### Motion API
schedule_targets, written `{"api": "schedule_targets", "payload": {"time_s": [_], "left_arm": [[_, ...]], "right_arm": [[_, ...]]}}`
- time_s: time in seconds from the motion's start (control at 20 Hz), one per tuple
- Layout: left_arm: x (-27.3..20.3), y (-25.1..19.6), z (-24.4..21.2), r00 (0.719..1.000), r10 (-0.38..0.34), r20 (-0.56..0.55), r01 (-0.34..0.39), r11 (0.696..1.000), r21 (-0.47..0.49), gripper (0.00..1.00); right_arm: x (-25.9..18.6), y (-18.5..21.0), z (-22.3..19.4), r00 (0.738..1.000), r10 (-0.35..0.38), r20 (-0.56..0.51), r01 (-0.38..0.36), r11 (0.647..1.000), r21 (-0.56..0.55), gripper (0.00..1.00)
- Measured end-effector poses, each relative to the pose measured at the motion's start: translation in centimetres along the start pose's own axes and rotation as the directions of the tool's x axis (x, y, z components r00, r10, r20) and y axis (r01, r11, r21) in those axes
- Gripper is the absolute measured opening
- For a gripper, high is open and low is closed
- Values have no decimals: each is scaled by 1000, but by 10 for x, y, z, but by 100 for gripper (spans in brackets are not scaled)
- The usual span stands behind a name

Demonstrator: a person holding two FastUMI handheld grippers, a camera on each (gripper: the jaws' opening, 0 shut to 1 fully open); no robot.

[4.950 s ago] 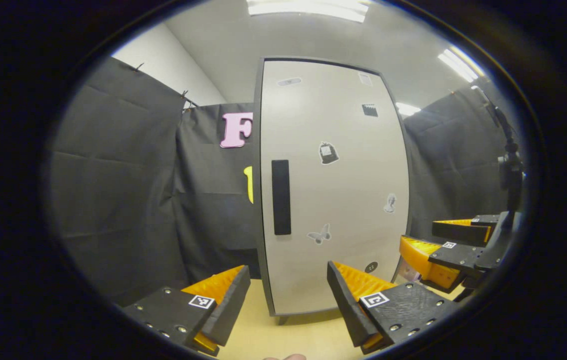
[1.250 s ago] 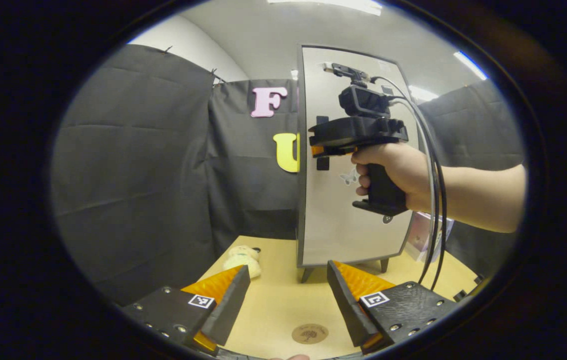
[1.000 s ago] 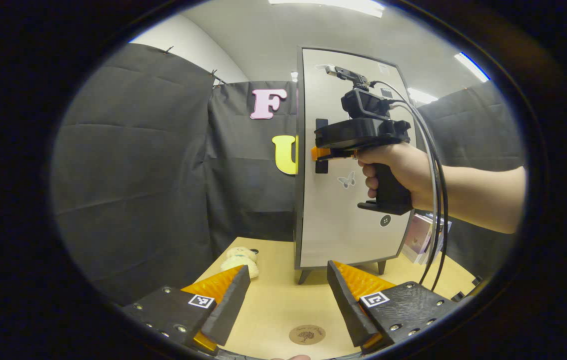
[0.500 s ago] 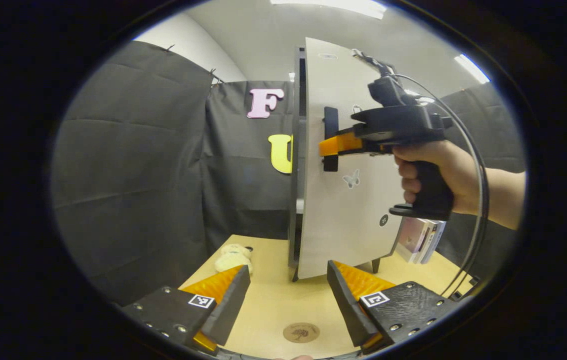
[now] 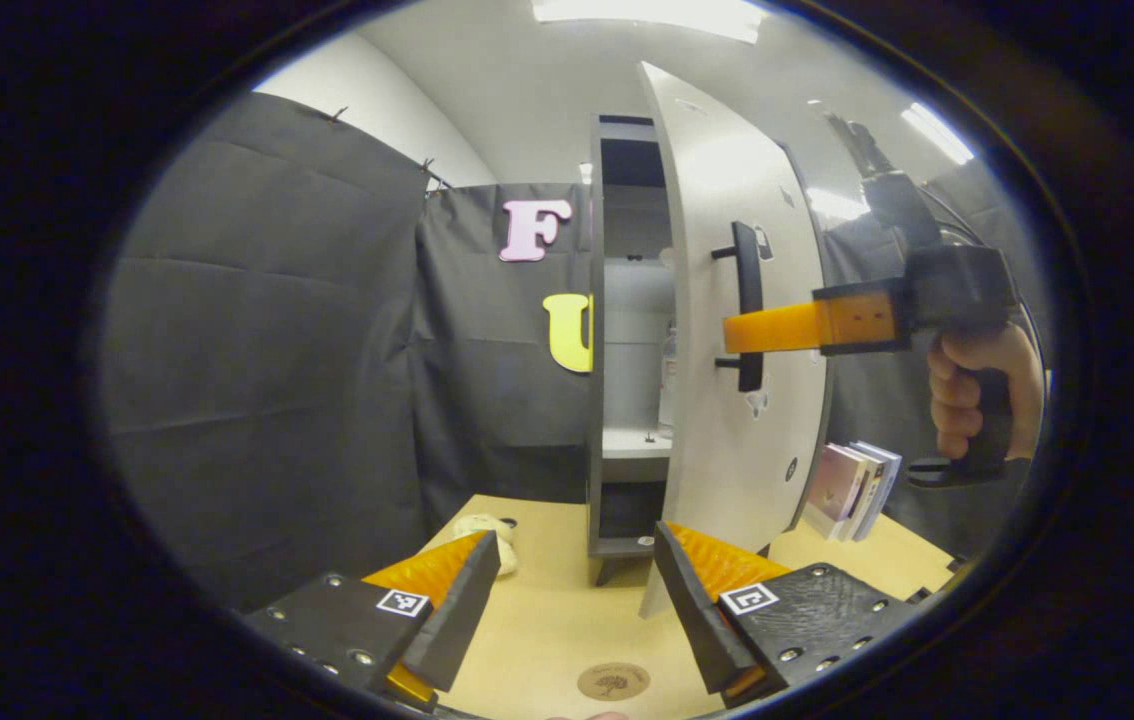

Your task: Open the cabinet door with the right hand, grasp the bottle in the cabinet with the left hand and place it on the coaster, then close the cabinet door with the right hand.

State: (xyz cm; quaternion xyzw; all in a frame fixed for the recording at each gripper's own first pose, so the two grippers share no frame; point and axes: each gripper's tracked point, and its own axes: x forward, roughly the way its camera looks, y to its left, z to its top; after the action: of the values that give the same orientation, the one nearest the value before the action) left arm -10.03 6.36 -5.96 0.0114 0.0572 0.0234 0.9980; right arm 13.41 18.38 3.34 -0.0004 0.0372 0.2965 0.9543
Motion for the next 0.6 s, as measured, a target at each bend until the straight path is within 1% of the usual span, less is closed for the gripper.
{"api": "schedule_targets", "payload": {"time_s": [0.1, 0.2, 0.25, 0.3, 0.35, 0.5, 0.6], "left_arm": [[0, 0, -1, 1000, 10, -3, -10, 1000, 7, 89], [-3, -9, 1, 1000, 17, -8, -17, 999, 30, 86], [-7, -18, 1, 1000, 12, -7, -12, 999, 35, 89], [-10, -26, 2, 1000, 1, -2, -1, 999, 37, 87], [-13, -38, 5, 1000, -10, -3, 10, 999, 41, 89], [-21, -68, 20, 1000, -17, 1, 17, 998, 60, 89], [-26, -81, 32, 1000, -12, 19, 11, 998, 64, 89]], "right_arm": [[-4, -3, -1, 1000, 25, -3, -25, 1000, 7, 19], [-7, -9, -2, 999, 45, -10, -45, 999, 13, 19], [-10, -12, -3, 999, 50, -17, -49, 999, 20, 19], [-15, -16, -4, 998, 51, -21, -50, 998, 25, 19], [-17, -18, -4, 999, 48, -23, -47, 998, 30, 19], [-29, -27, -6, 999, 5, -35, -4, 999, 33, 19], [-38, -32, -6, 998, -44, -41, 45, 999, 27, 19]]}}
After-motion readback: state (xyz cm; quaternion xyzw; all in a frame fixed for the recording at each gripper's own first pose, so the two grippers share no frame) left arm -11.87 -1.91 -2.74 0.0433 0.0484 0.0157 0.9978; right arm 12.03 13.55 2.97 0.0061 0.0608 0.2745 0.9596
